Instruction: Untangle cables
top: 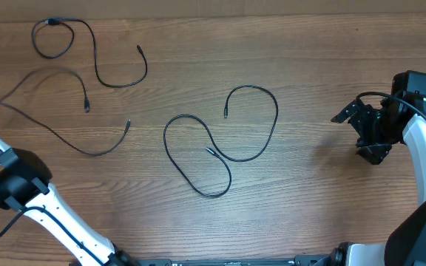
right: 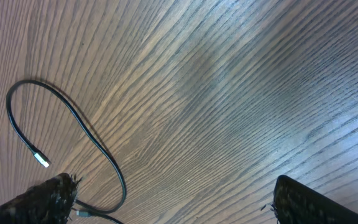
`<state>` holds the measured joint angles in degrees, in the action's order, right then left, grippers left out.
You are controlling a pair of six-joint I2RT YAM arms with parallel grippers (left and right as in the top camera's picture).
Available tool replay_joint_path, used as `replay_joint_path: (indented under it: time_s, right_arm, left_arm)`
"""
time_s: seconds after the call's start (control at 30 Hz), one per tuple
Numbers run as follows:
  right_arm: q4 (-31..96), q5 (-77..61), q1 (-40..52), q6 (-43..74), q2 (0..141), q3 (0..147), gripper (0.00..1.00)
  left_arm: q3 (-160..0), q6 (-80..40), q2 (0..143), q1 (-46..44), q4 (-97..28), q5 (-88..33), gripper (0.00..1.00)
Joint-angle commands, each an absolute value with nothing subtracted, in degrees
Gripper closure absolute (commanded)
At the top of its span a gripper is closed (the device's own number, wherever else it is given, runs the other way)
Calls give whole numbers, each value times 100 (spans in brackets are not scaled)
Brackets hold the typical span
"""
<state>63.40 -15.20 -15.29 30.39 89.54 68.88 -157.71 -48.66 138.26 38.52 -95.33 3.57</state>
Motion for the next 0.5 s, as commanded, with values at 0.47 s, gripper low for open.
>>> replay_joint_path:
  time_s: [0.47]
  right_arm:
    - [6313,-1555,-1522,2993,8982,6976,0]
  left_arm:
    - [-15751,-3778,14331,4077,-9334,803,77]
